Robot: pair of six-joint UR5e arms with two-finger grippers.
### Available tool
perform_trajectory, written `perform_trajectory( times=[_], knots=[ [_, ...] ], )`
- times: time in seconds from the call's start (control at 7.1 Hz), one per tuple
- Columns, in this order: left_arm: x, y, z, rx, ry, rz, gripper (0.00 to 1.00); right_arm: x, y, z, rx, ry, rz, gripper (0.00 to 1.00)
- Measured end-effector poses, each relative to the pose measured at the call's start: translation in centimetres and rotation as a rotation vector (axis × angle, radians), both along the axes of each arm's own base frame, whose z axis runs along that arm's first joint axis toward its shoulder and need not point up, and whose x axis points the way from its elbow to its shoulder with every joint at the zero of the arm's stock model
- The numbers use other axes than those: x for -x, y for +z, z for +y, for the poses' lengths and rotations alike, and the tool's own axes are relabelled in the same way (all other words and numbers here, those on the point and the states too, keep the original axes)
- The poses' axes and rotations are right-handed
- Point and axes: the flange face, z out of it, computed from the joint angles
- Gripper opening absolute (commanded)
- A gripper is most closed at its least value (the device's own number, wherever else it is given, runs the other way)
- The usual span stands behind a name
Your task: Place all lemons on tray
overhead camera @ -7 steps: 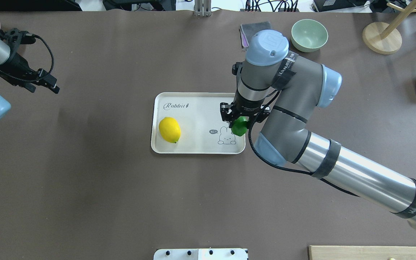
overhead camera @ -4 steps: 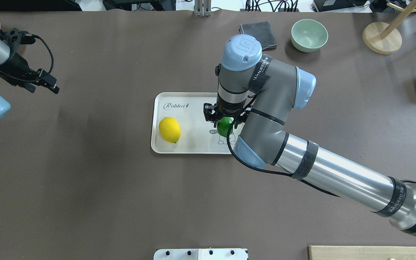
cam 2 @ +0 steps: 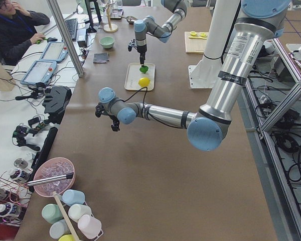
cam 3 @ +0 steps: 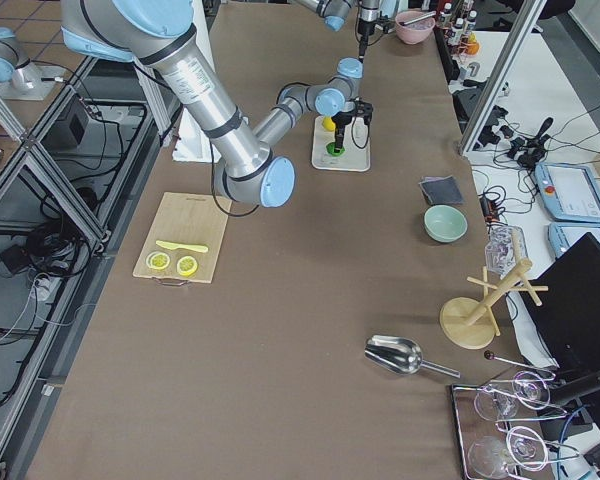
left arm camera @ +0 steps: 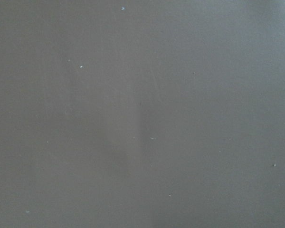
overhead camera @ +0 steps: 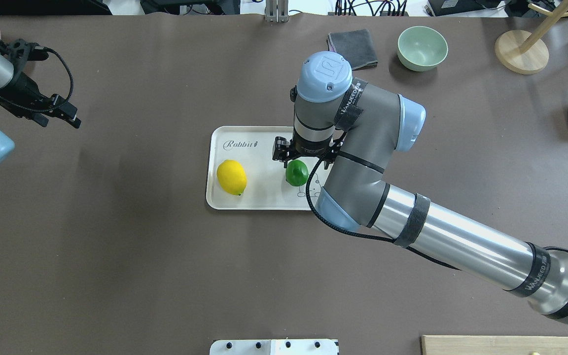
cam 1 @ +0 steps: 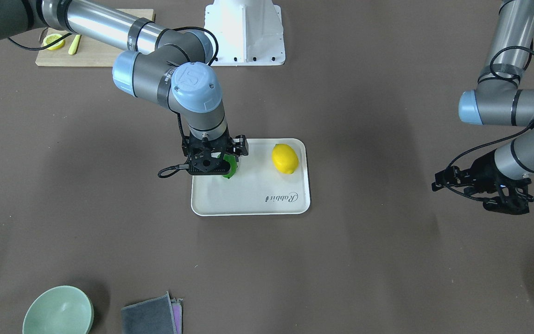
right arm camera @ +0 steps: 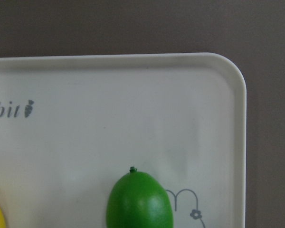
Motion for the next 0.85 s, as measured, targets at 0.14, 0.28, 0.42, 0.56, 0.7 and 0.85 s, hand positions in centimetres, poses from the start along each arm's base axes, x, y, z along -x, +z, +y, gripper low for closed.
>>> perform_trajectory(
  times=[0.14,0.28,0.42,0.56,0.7,0.85],
  knots=[
    [0.2,0.0,-0.1,0.001,-0.001,-0.002,0.97,-1.8,1.0,-1.4,0.005,0.0,0.0,1.0],
    [1.0,0.1,-0.4,0.004,-0.009,0.001,0.97,-4.9,3.0,-3.2,0.004,-0.012,-0.002,1.0],
    [3.0,0.2,-1.1,0.014,-0.027,0.013,0.97,-9.6,5.9,-4.9,-0.005,-0.03,-0.008,1.0],
    [5.6,0.4,-1.8,0.018,-0.04,0.023,0.97,-15.5,9.6,-5.8,-0.043,-0.057,-0.002,1.0],
    [8.3,0.9,-2.5,0.003,-0.038,0.017,0.97,-21.3,13.3,-5.7,-0.095,-0.096,0.02,1.0],
    [11.2,1.7,-3.1,-0.015,-0.022,-0.002,0.97,-26.8,16.6,-5.3,-0.134,-0.135,0.051,1.0]
  ],
)
